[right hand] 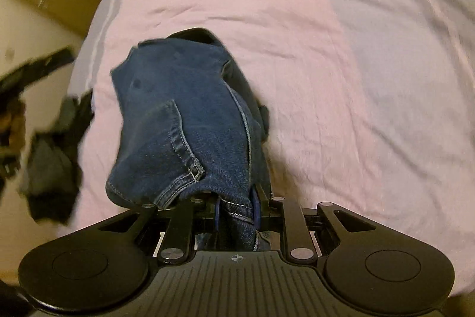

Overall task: Fold clothes
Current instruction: 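Lift the blue jeans off the pile with both tools and swing them over the bed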

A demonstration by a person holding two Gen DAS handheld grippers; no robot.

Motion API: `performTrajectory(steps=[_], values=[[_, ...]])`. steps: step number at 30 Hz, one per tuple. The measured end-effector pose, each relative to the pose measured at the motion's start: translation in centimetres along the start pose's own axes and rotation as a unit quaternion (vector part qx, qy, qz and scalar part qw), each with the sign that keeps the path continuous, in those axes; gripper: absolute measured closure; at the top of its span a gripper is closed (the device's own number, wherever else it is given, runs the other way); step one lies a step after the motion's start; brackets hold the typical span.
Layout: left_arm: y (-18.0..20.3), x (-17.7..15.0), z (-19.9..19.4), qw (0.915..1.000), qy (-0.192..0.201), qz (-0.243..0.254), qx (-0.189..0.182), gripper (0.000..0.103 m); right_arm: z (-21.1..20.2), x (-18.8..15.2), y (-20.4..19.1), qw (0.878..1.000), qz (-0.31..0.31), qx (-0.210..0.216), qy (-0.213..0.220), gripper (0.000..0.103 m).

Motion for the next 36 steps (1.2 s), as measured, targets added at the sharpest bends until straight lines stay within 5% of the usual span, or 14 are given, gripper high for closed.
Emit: performTrajectory(steps=[3,9,13,16,18,20,22,25,27,28,33,34,36], values=[[0.2,-1.2,0.8,0.9996,-0.012,0.008,0.025,0.042,0.4,2.7,4.1,0.998,0.059,0.016,-0.007,0.082],[3.9,-6.4,5.3,0.9902,-0.084,0.097,0.055,0.037,1.5,5.0,5.8,0.998,-0.036,-0.044,0.034,0.066],[6.4,-9.9,8.3,0.9761,-0.132,0.155,0.076,0.037,2.2,6.7,6.9,0.99,-0.099,-0.084,0.06,0.032],[8.2,-12.4,10.5,0.9615,-0.167,0.199,0.09,0.035,2.7,7.8,7.6,0.98,-0.147,-0.112,0.079,0.025],[9.4,-13.9,12.2,0.9402,-0.167,0.284,0.087,0.028,4.4,5.8,5.6,0.97,-0.209,-0.102,0.075,0.023],[10.6,-15.4,13.9,0.9099,-0.163,0.373,0.081,0.024,7.2,4.2,4.7,0.958,-0.253,-0.117,0.068,0.023],[11.9,-16.9,15.7,0.8715,-0.158,0.458,0.075,0.024,10.6,2.6,4.4,0.947,-0.285,-0.138,0.056,0.023],[14.0,-19.1,18.3,0.7998,-0.148,0.578,0.065,0.021,12.6,0.6,3.7,0.947,-0.294,-0.121,0.046,0.023],[13.2,-20.1,18.6,0.7688,-0.133,0.624,0.05,0.021,14.0,-0.7,3.3,0.947,-0.3,-0.111,0.039,0.023],[12.6,-20.2,18.6,0.7642,-0.129,0.63,0.048,0.021,14.7,-1.4,3.1,0.946,-0.303,-0.105,0.036,0.023],[7.0,-18.1,16.7,0.8213,-0.12,0.557,0.036,0.022,17.9,-6.4,0.8,0.927,-0.361,-0.1,0.003,0.023],[5.4,-17.9,16.3,0.826,-0.124,0.548,0.046,0.022,18.5,-7.5,0.4,0.922,-0.374,-0.1,-0.005,0.023],[1.9,-18.0,15.7,0.8211,-0.142,0.548,0.076,0.022,20.2,-9.6,-0.6,0.908,-0.403,-0.111,-0.015,0.023]])
Point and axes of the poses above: each gripper's, at about its wrist camera, not at the fingertips, and z roughly the way its jaws point, y to its right, x to its top, the point moved 6 cm from there along z, roughly the way its jaws point, and after that the axes turned 11 degrees about z, right-handed, at the moved point
